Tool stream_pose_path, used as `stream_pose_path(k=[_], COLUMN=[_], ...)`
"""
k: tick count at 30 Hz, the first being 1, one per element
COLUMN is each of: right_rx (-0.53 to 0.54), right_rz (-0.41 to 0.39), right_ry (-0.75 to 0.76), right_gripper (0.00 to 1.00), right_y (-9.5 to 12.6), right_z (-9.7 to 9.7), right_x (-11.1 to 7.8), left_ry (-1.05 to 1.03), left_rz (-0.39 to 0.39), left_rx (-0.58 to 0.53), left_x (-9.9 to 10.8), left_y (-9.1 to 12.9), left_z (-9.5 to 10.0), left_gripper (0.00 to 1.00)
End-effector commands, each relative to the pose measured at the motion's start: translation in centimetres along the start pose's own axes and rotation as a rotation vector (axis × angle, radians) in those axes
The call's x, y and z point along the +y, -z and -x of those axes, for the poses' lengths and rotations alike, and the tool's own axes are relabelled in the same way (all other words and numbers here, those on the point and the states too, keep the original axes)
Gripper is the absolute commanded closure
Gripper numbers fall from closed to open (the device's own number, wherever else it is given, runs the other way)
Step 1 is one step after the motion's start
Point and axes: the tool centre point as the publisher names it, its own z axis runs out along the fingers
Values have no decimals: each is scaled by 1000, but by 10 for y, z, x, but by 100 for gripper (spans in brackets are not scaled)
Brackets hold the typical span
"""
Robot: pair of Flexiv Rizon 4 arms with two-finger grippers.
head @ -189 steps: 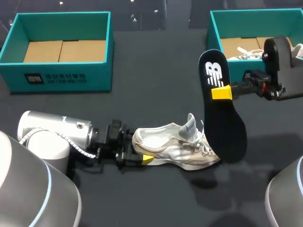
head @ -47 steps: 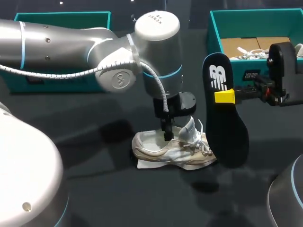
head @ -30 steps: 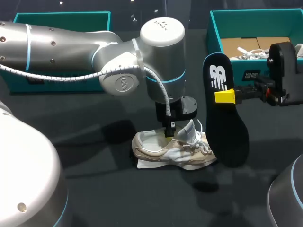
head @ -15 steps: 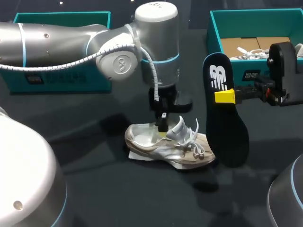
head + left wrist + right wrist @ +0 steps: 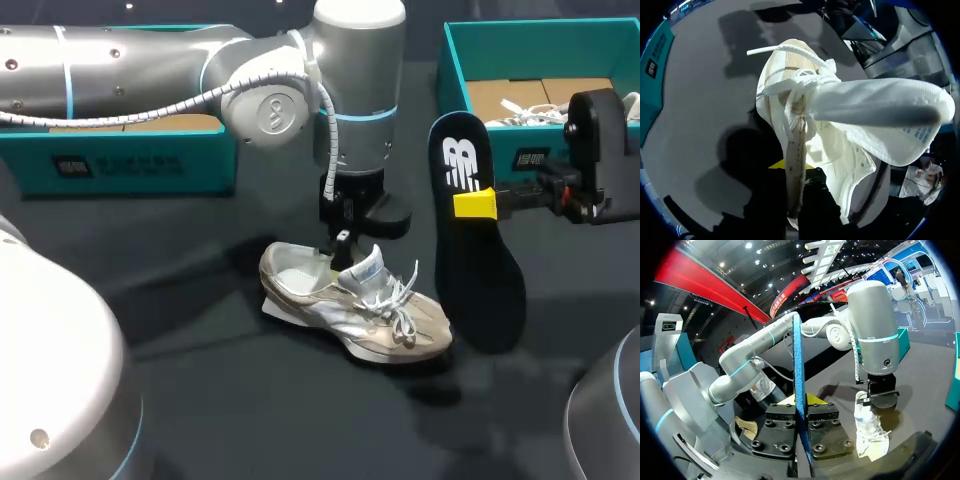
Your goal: Take the shoe out of the shoebox, open the shoe tongue, remove and reinsert the insole, then place the shoe into the shoebox
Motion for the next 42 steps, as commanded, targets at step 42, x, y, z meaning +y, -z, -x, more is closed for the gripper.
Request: stream_pose_path(k=[42], right_rx=[-1], right_rz=[-1], right_ry=[-1], right_gripper=[100], right_y=[-1], right_z=[0], right_x=[0], left_ry=[-1099], left_rz=[186], left_rx=[-172], left_x=[8], left_y=[18], left_z=[2], left_gripper=[100])
